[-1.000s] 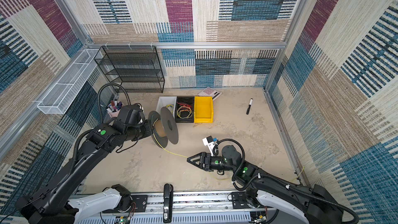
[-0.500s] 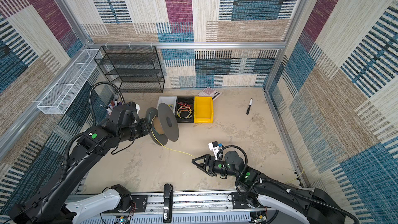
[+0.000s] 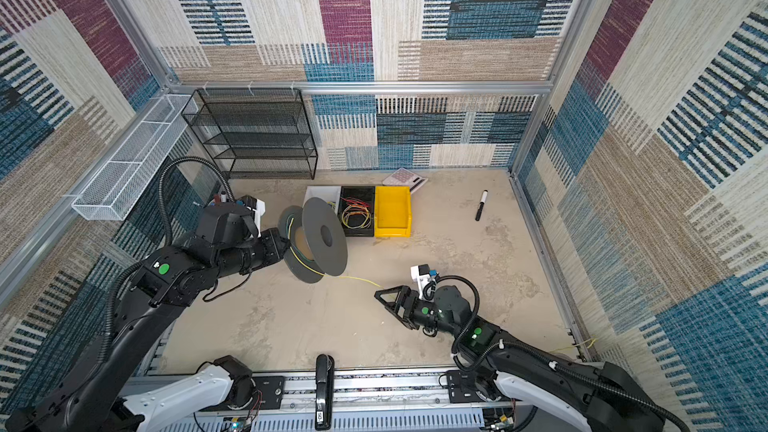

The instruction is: Wrap the cables

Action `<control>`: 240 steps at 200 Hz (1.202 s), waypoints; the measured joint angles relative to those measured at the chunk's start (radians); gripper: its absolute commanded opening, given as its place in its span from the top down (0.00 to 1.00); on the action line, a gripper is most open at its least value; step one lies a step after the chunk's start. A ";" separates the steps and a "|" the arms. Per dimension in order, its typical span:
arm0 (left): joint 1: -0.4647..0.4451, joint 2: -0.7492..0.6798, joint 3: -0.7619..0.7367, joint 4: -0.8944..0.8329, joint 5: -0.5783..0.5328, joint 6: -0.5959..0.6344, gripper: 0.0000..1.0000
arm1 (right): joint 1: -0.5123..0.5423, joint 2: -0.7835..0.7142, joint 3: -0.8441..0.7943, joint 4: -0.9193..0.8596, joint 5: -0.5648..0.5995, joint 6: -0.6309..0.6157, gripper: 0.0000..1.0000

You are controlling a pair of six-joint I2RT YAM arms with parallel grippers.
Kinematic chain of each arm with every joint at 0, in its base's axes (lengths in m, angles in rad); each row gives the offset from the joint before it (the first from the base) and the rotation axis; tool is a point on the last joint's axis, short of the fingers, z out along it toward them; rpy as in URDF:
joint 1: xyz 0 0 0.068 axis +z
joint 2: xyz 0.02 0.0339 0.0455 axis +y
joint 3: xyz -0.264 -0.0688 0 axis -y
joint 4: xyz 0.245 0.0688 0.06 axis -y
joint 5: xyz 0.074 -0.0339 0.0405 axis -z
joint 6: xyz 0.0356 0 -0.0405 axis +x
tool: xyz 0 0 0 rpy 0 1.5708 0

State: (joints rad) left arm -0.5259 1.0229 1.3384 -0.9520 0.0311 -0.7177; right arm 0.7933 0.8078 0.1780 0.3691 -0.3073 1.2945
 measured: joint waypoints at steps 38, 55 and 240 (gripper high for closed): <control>0.000 -0.004 0.008 0.002 0.086 0.038 1.00 | -0.043 0.037 0.002 0.018 -0.023 -0.024 0.21; 0.000 -0.011 0.005 0.001 0.115 0.043 1.00 | -0.048 0.059 0.004 0.035 -0.027 -0.031 0.27; 0.000 -0.021 -0.059 -0.053 0.085 0.080 1.00 | -0.077 0.133 0.137 -0.055 -0.174 -0.161 0.20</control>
State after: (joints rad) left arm -0.5259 1.0019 1.2793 -1.0046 0.1158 -0.6373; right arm 0.7158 0.9405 0.3149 0.3141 -0.4816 1.1332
